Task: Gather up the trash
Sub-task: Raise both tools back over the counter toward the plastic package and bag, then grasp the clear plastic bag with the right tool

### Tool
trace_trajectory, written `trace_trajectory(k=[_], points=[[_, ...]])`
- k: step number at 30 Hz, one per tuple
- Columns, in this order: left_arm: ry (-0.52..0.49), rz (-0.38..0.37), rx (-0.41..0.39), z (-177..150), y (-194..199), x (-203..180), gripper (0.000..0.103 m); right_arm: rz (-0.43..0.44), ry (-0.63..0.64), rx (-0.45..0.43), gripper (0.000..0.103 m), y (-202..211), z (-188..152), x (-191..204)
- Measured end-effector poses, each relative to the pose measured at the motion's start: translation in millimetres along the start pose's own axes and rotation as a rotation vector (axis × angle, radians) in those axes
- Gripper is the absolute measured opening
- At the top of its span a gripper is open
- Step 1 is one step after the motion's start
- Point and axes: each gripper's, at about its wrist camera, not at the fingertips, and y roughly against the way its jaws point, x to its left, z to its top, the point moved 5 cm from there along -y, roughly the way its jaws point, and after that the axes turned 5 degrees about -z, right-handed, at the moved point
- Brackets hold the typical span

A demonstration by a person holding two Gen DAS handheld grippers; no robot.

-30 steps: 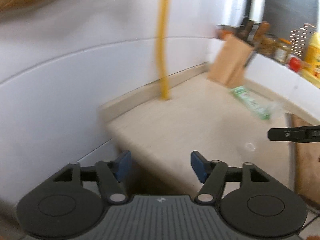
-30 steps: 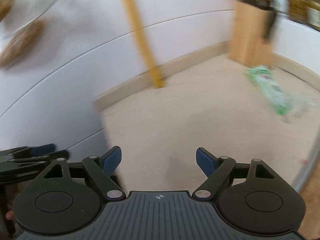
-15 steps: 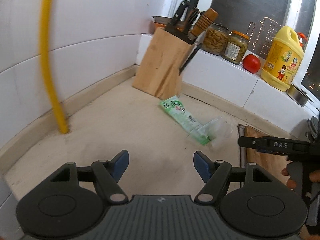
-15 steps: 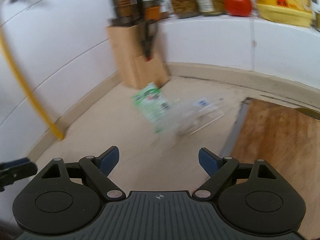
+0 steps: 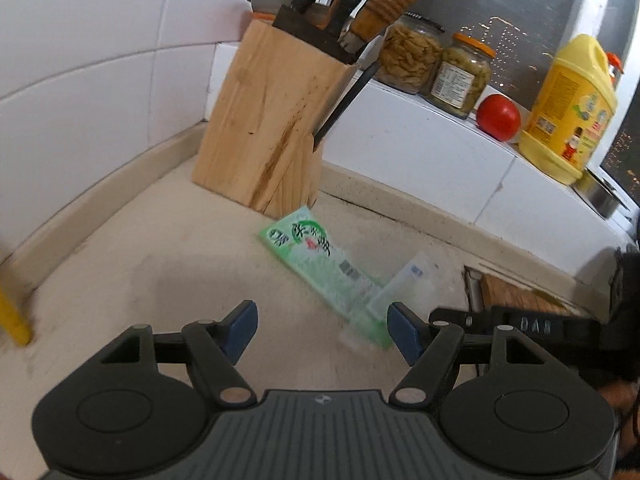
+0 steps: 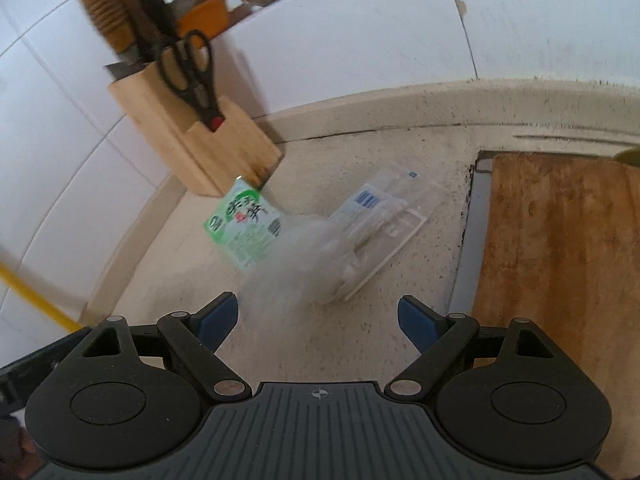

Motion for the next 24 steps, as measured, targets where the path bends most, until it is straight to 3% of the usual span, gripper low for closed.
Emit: trace_trajectory(k=[4,6,10,13,15,21,24], points=[[0.018,-0.020,0.016,10.0,-20.9,11.7,0.065,-0.038,0.020,0.002,0.082,-17.2,3.3,6.5],[0.008,-0.029,0.023,12.1,-28.7,14.9,0.065,-0.064,0.032,0.023,0.065,-28.5,5.1,9.3],[0.014,-0.046,0.024,19.1,-43.4,25.7,0.065,-0.064,0.019,0.039,0.054,-42.5,12.5,12.5],[0.054,-0.075,0.017,27.1,-53.7,36.0,0.065,-0.047,0.009,0.049,0.033,-47.9,17.4,12.4],[0.084,-0.096,0.018,31.7,-61.5,42.2,0.065,-0.046,0.008,0.035,0.025,-47.1,18.5,11.0],[0.134,-0.167,0.032,42.3,-91.6,53.5,0.065,-0.004,-0.021,-0.001,0.024,-33.9,23.8,5.7],[0.163,-0.163,0.043,42.2,-106.8,59.7,0.064,0.007,-0.050,0.007,0.024,-34.1,25.0,-1.3]])
